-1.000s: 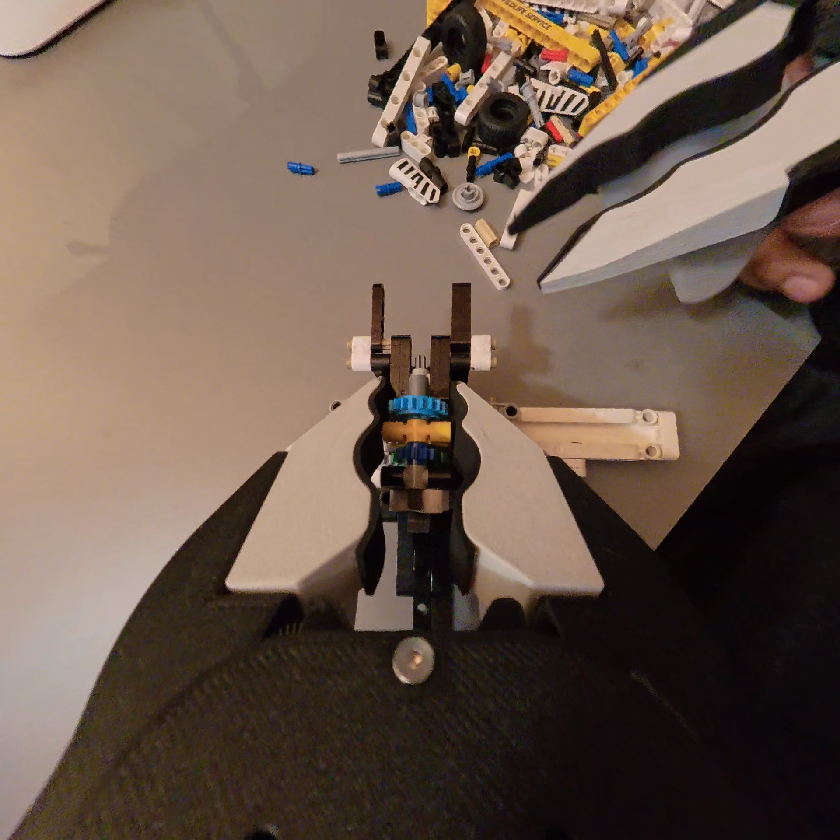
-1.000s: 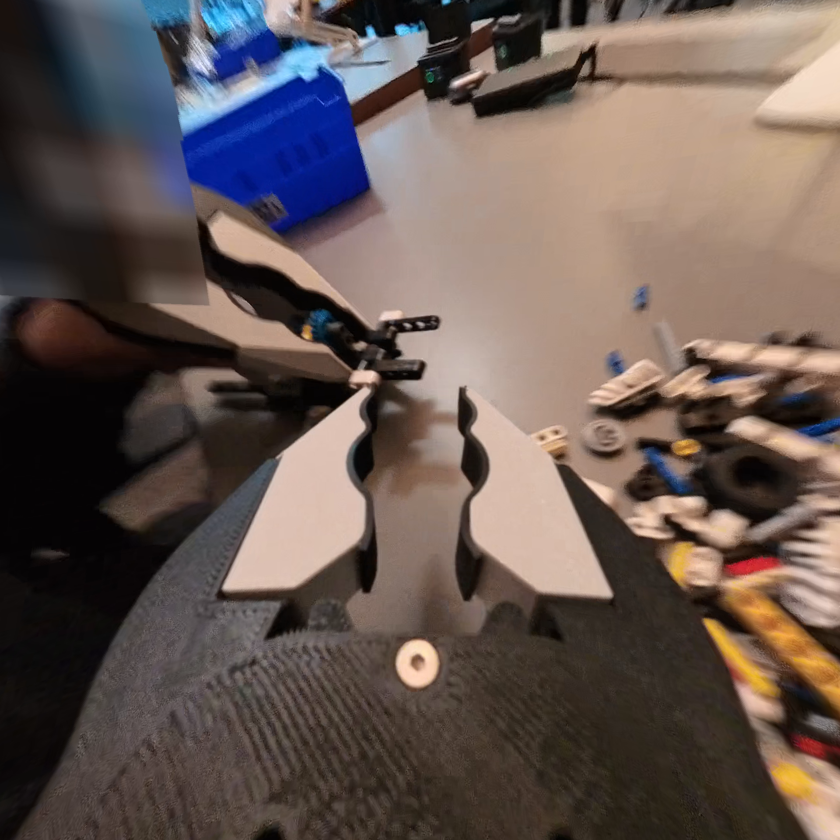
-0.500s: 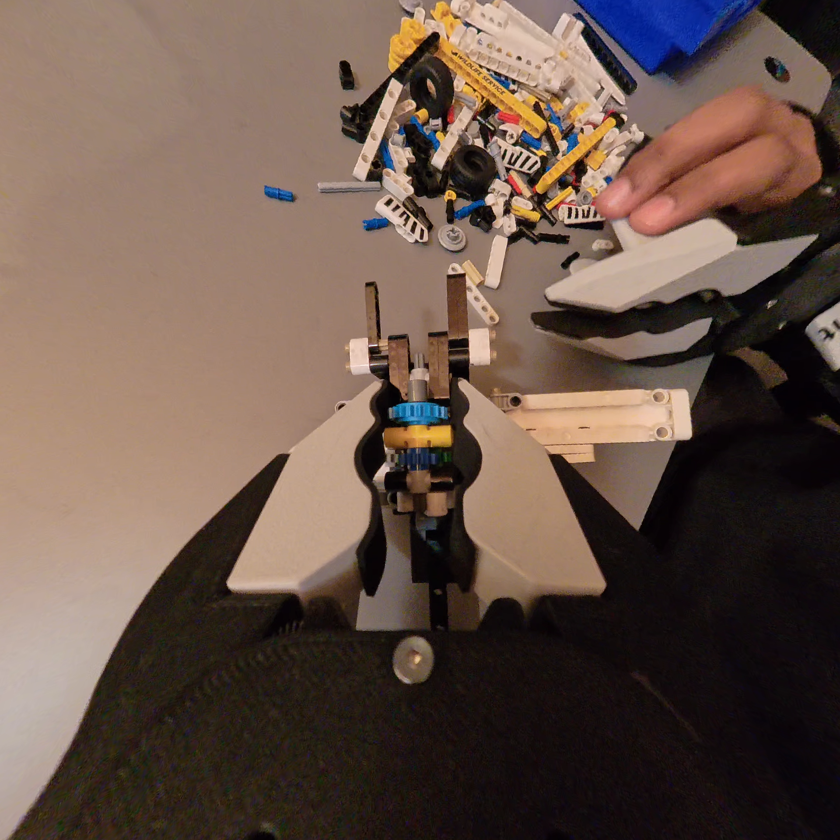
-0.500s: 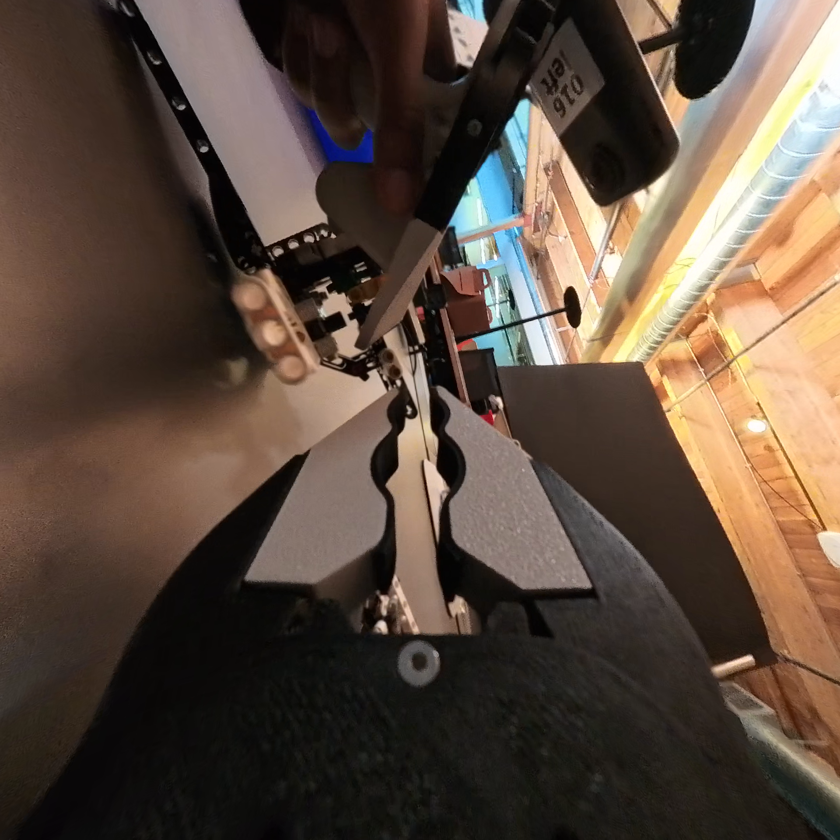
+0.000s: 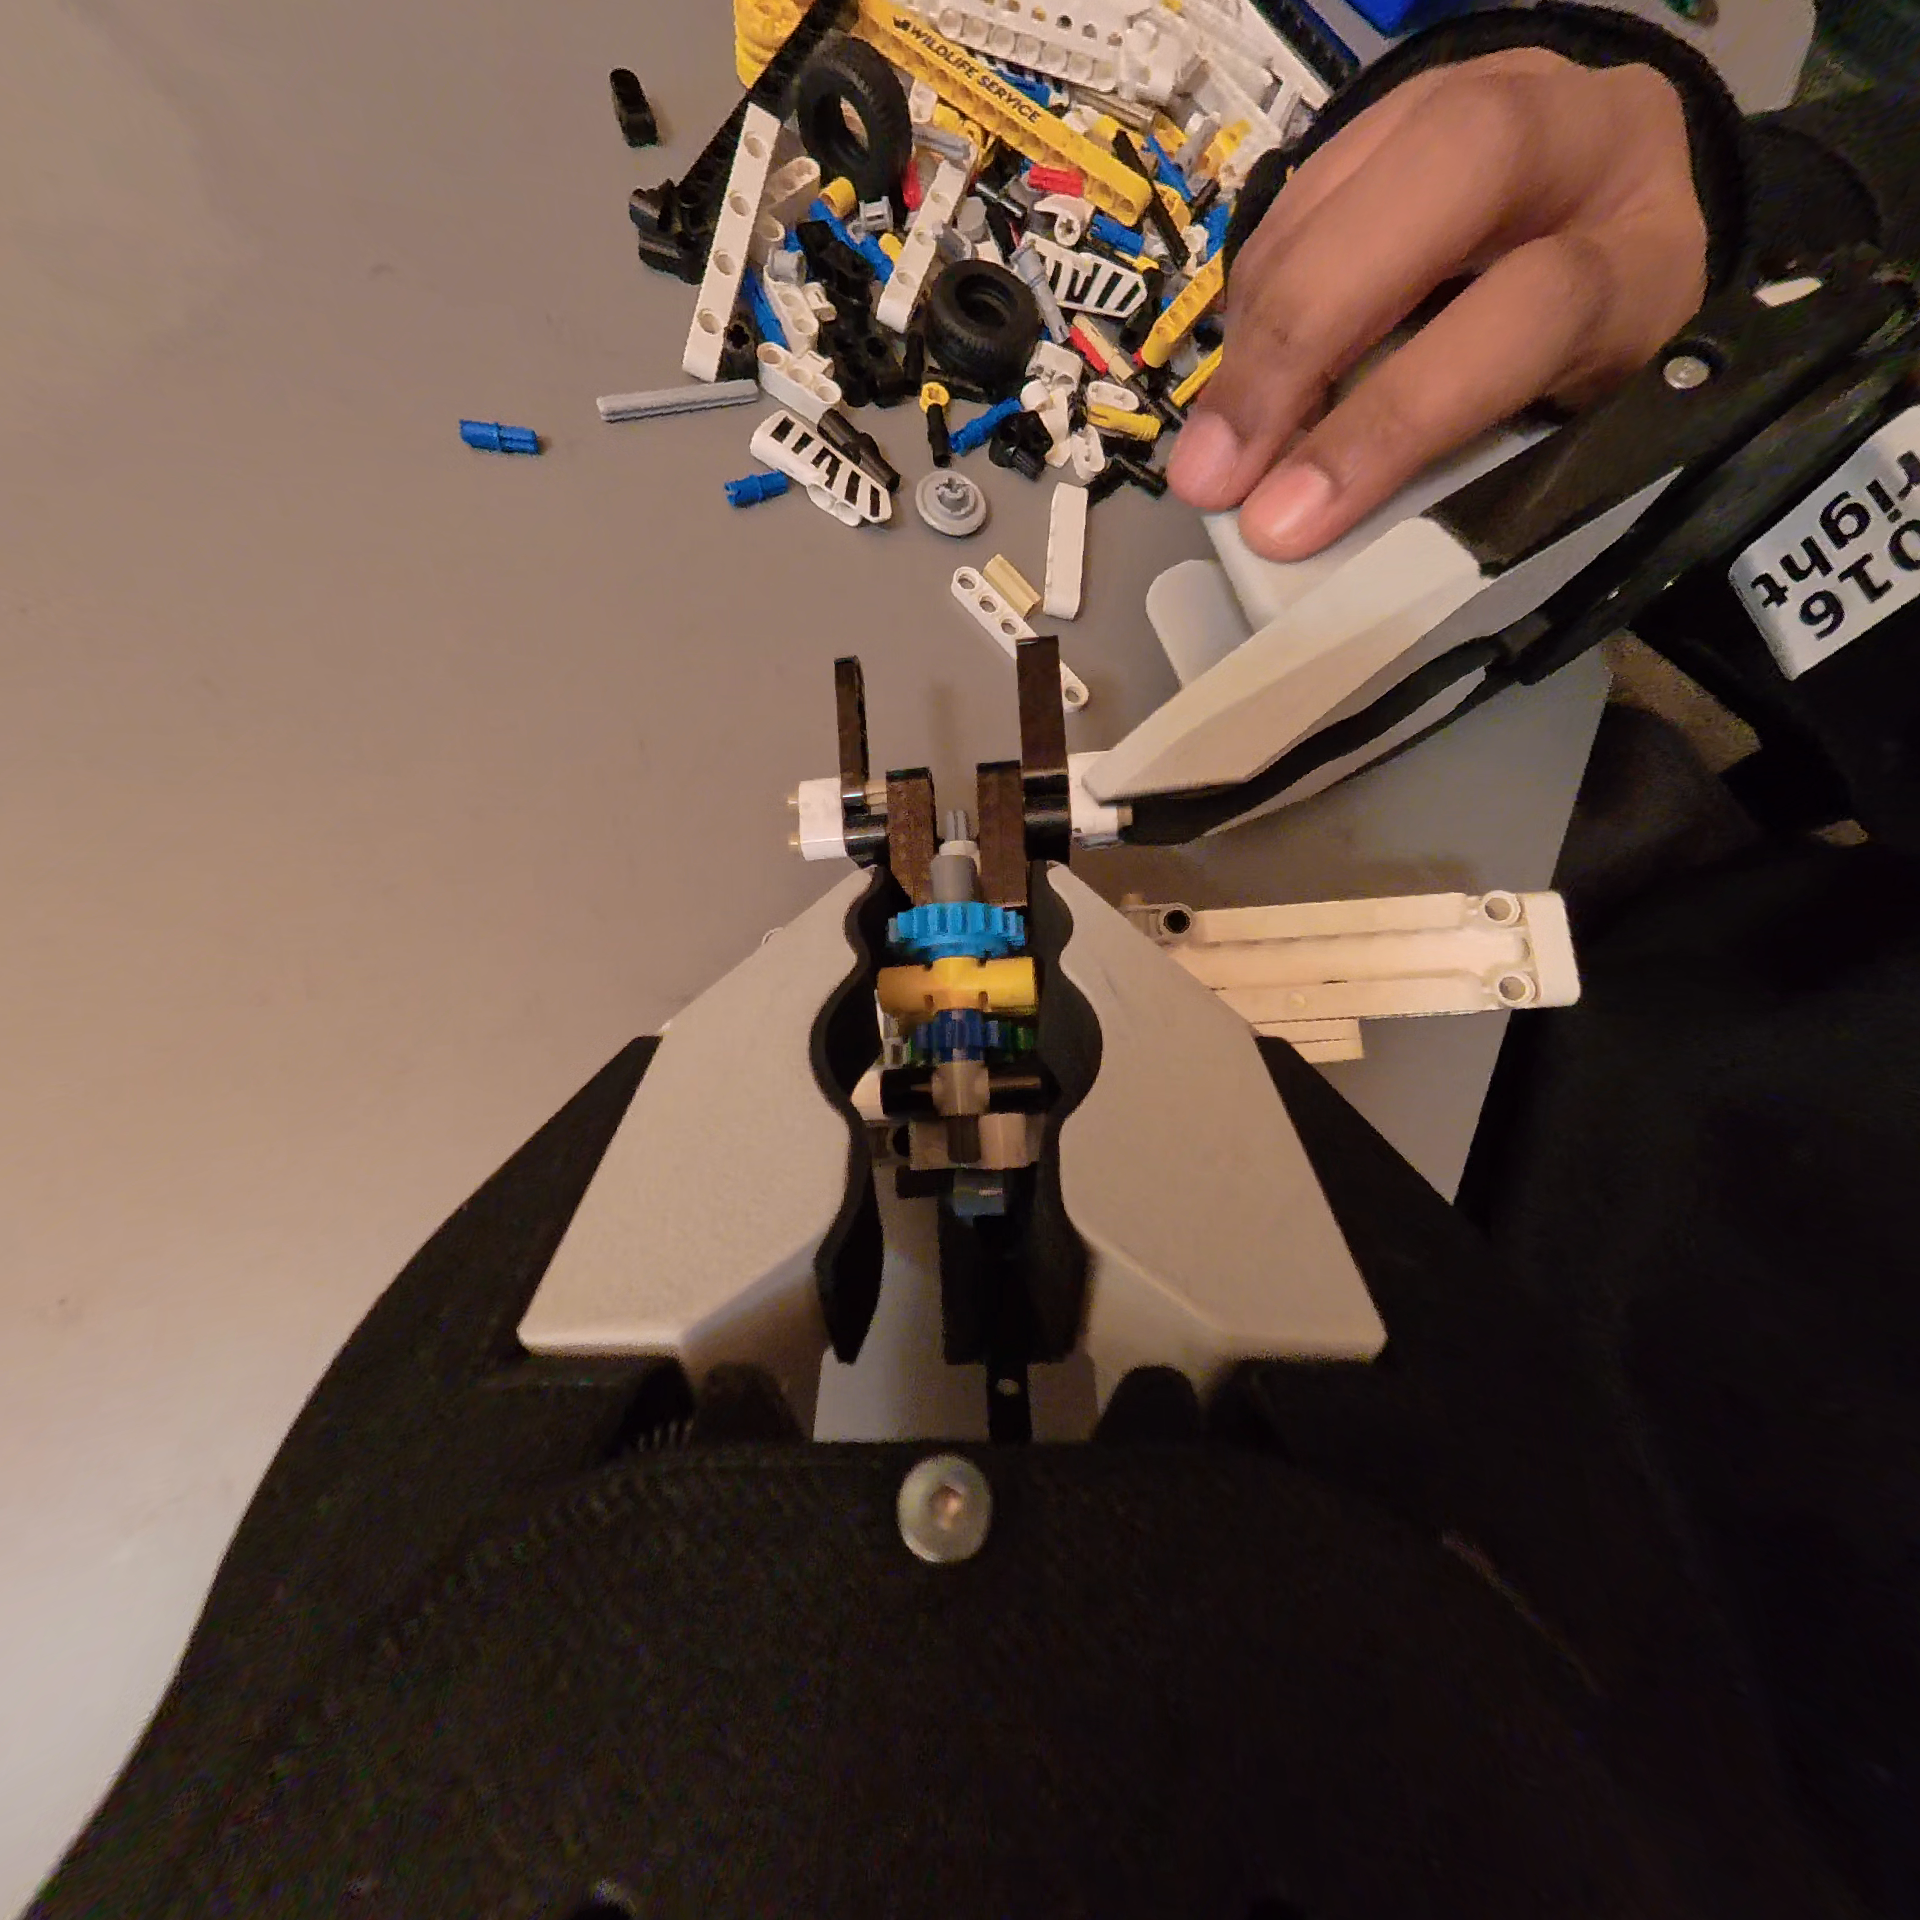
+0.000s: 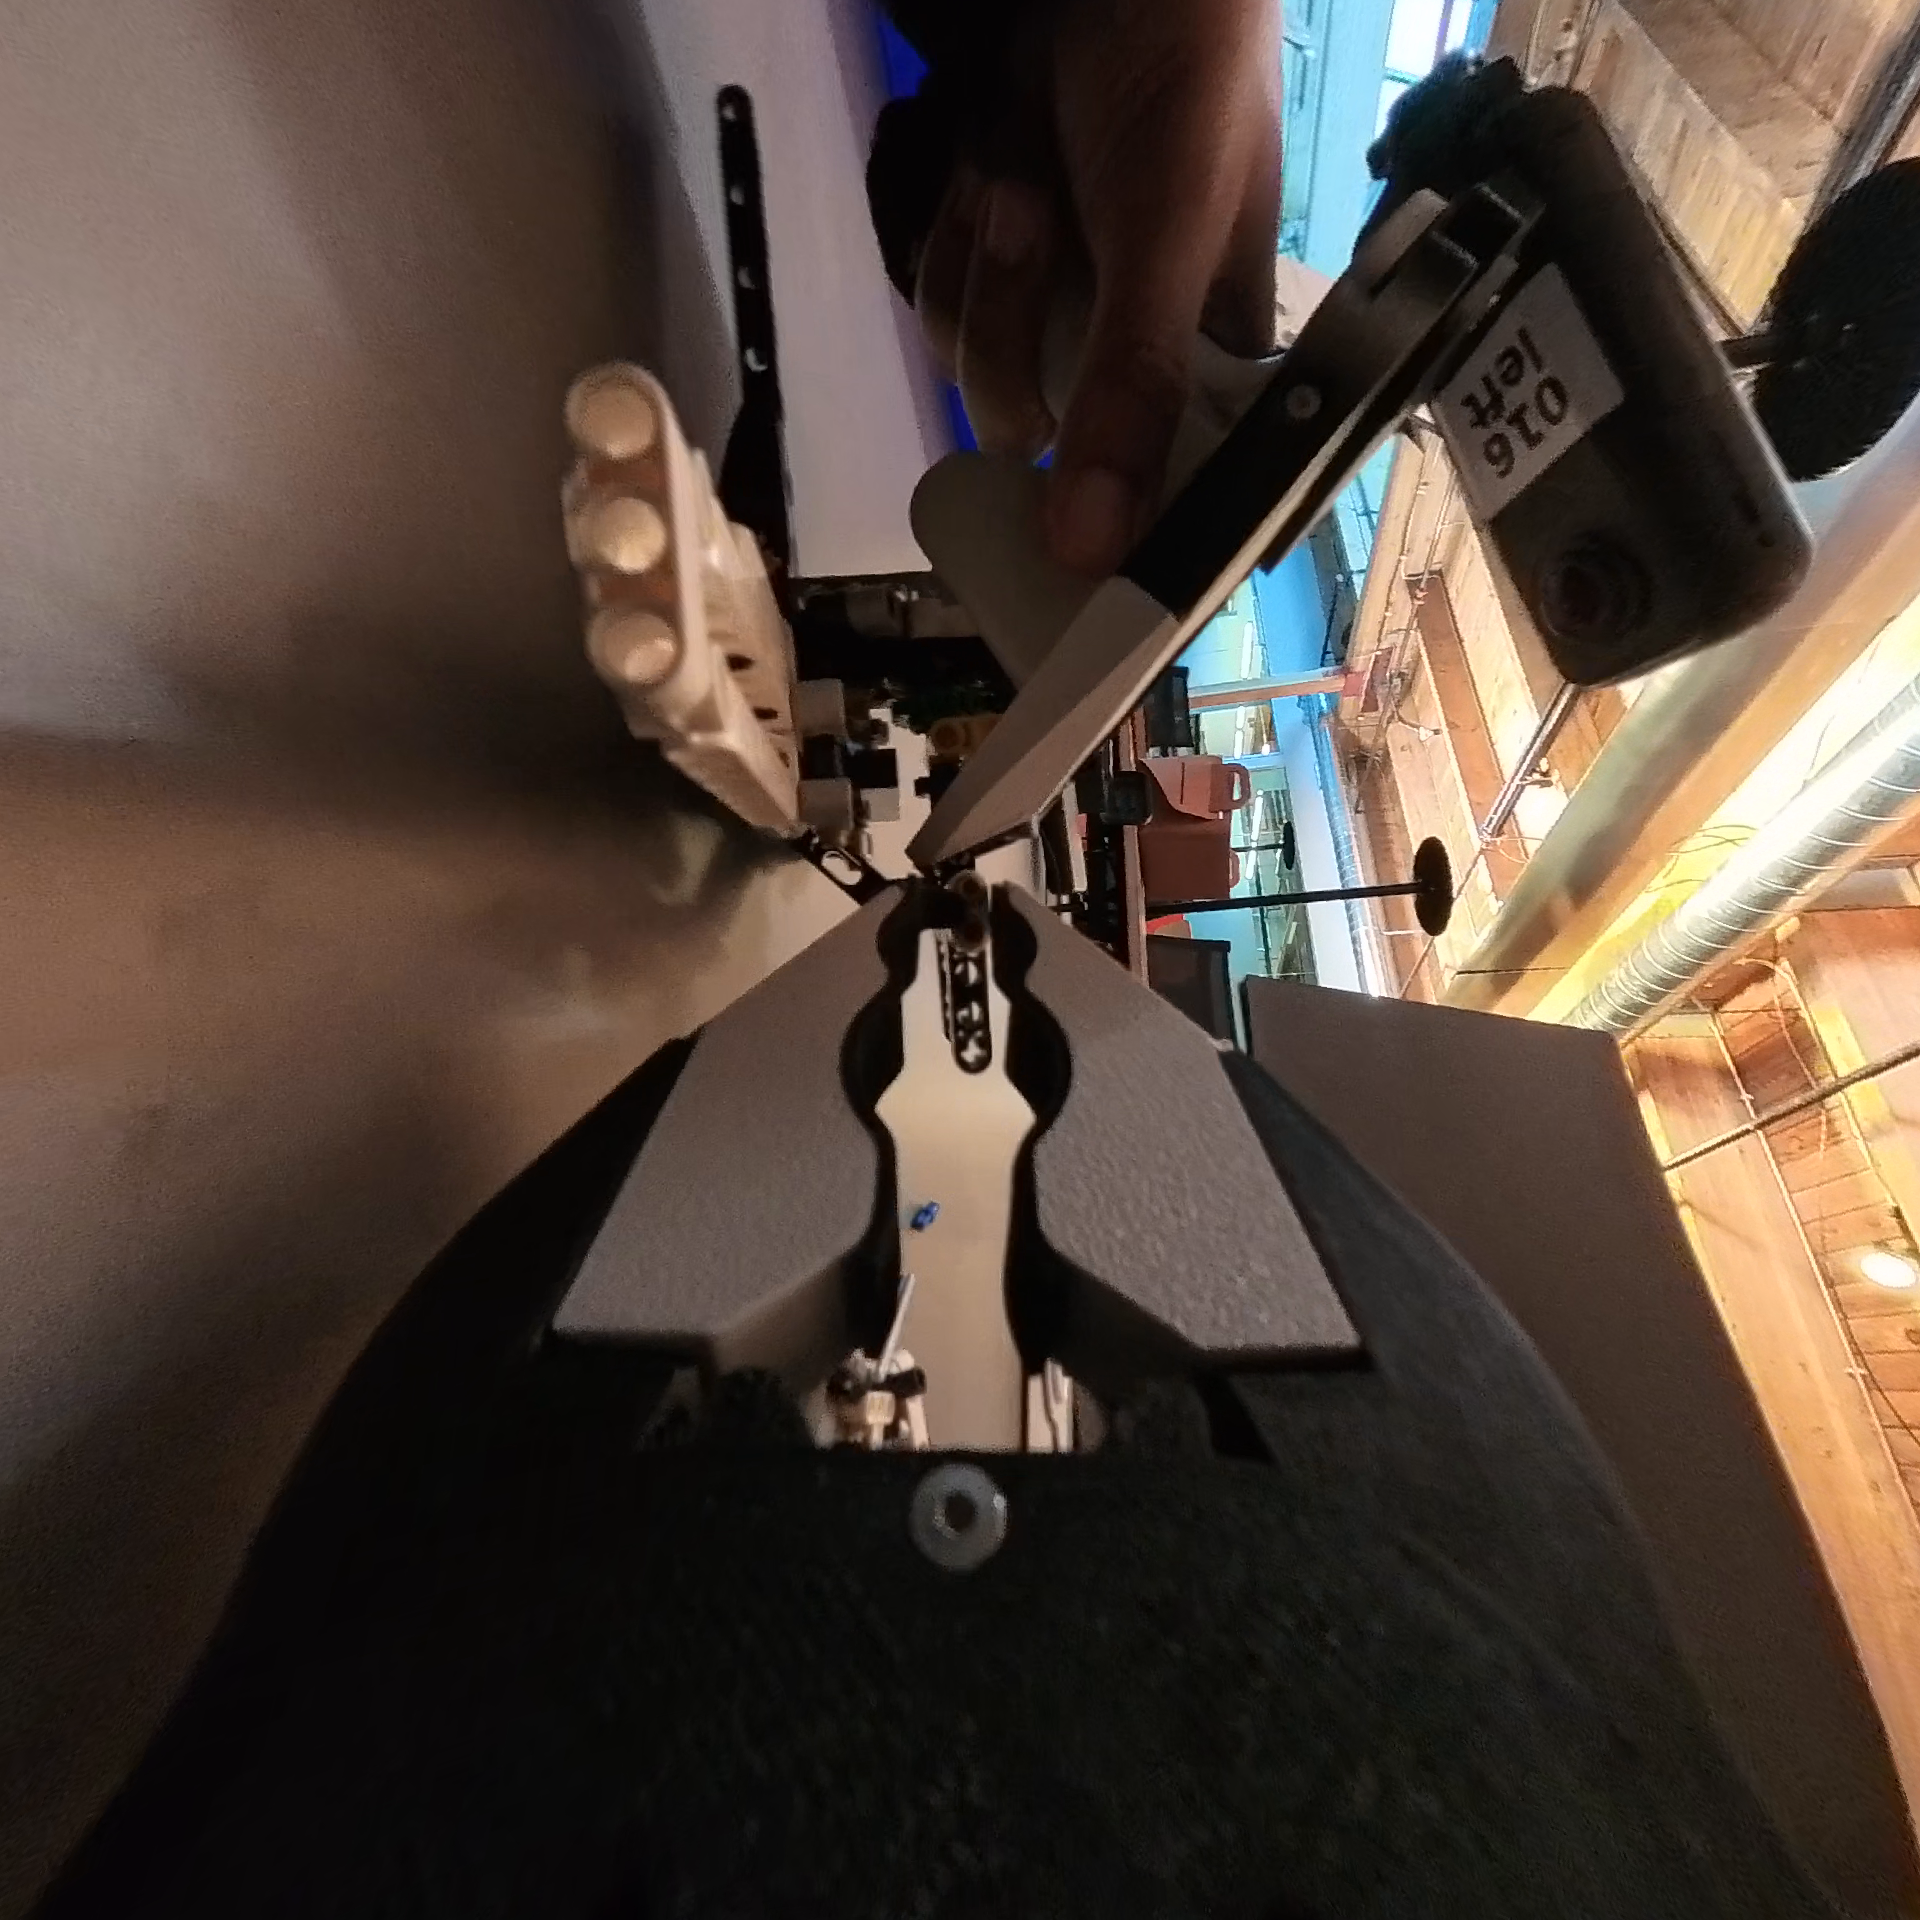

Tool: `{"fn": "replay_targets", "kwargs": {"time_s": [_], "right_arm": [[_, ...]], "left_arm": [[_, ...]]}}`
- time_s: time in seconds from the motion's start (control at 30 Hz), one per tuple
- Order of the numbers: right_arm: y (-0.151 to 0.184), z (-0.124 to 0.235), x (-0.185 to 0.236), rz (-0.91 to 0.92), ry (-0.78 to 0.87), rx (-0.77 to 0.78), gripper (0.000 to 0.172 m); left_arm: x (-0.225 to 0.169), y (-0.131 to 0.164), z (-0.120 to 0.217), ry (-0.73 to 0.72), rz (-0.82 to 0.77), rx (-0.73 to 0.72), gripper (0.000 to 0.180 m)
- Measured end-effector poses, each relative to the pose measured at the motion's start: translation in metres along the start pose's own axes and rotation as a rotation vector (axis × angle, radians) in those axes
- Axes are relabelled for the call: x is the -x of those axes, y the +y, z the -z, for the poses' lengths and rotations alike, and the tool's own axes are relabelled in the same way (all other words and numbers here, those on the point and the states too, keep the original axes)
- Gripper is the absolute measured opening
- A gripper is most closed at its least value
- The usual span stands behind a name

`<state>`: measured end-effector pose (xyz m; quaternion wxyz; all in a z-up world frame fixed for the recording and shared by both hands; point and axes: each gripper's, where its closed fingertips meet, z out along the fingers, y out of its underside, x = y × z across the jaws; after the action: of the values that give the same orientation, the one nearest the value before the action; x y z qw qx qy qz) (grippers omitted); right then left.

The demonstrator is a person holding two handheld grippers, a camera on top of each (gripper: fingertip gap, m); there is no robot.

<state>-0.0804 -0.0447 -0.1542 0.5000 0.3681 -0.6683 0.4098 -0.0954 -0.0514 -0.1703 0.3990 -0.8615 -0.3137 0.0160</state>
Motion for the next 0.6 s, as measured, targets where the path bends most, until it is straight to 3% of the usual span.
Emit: {"fn": "replay_targets", "kwargs": {"time_s": [0.4, 0.6], "right_arm": [[-0.004, -0.005, 0.005, -0.048, -0.009, 0.015, 0.009], [0.007, -0.007, 0.01, -0.163, -0.085, 0.132, 0.006]], "left_arm": [[0.001, 0.005, 0.001, 0.018, -0.021, 0.034, 0.025], [0.013, 0.001, -0.005, -0.13, 0.035, 0.022, 0.024]]}}
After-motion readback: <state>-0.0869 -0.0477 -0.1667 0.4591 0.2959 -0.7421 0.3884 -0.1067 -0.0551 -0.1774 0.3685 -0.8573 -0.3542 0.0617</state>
